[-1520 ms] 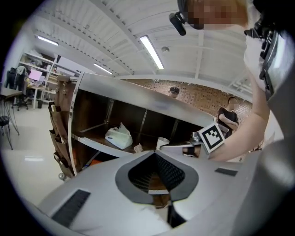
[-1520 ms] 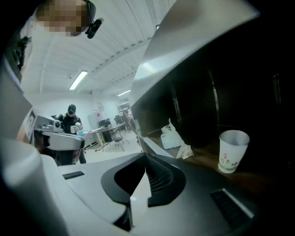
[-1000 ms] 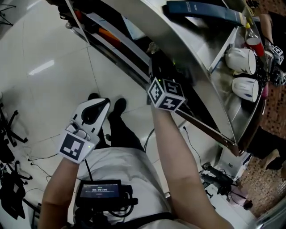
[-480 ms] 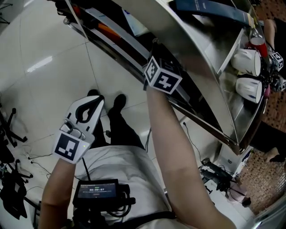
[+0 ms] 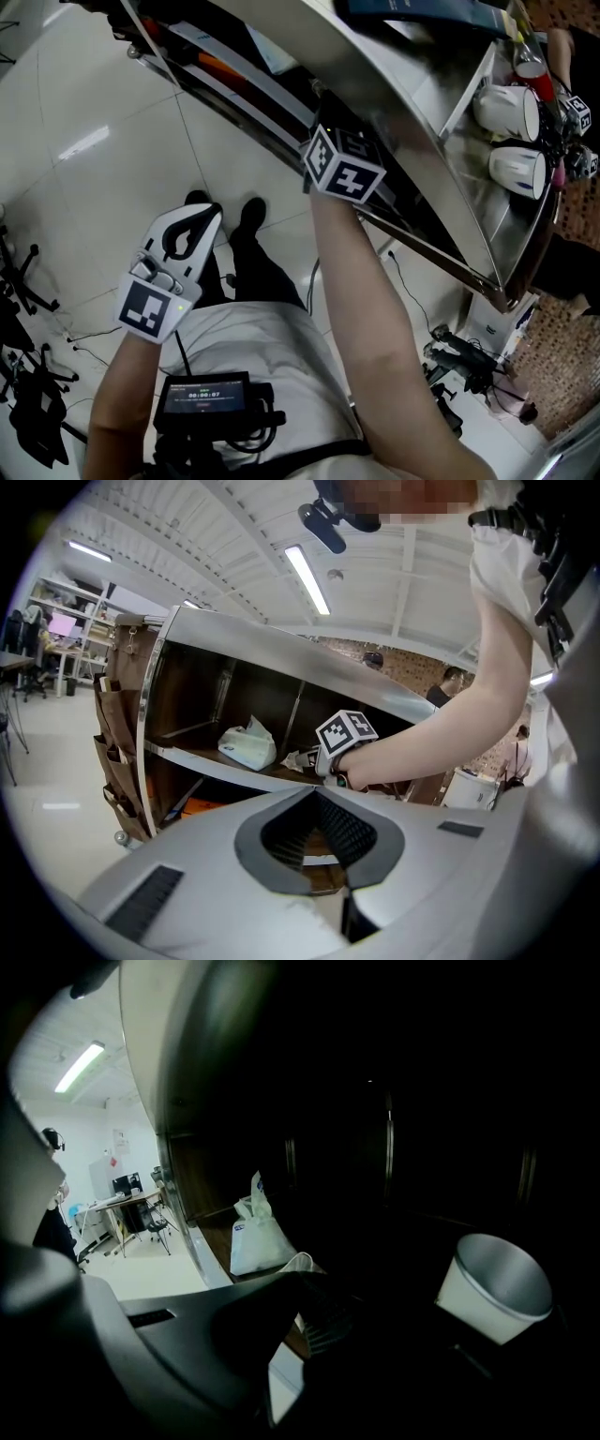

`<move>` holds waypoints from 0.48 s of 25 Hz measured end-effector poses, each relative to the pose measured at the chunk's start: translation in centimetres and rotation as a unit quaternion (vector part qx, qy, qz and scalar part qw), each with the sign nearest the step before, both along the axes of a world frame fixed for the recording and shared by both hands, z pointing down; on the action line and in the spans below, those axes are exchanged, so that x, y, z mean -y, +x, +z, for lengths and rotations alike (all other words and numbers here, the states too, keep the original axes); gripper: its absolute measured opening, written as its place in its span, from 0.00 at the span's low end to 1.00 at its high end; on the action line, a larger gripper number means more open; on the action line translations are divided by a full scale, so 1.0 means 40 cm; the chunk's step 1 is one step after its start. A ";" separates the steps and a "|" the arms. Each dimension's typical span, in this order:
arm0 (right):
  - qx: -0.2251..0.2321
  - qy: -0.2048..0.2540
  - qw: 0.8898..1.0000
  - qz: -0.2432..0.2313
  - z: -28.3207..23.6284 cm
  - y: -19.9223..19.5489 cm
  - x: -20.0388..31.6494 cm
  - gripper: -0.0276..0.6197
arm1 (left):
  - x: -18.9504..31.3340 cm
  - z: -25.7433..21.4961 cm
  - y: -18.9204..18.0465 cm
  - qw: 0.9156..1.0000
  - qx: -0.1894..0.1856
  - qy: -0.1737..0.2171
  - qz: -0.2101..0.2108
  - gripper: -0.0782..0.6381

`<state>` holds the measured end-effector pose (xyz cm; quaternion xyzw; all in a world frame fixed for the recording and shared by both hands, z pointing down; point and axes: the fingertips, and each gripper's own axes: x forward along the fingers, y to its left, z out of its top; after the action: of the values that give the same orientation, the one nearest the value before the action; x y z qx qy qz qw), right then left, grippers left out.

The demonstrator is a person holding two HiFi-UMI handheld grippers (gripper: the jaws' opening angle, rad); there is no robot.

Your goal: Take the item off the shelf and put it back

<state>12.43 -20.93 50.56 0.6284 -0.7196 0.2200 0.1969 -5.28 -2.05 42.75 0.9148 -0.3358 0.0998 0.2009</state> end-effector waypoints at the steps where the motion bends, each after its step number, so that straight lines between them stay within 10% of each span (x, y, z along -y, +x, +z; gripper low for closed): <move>1: 0.003 0.003 1.000 -0.004 -0.007 -0.002 -0.006 0.04 | -0.001 -0.003 0.002 1.000 0.001 0.002 0.002 0.12; 12: 0.043 0.014 0.998 -0.050 -0.044 -0.012 -0.156 0.04 | -0.038 -0.043 0.027 0.999 -0.003 0.012 0.029 0.12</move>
<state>11.96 -14.70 48.78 0.5845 -0.7609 0.2265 0.1678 -4.21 -0.55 41.03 0.9269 -0.3097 0.0989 0.1874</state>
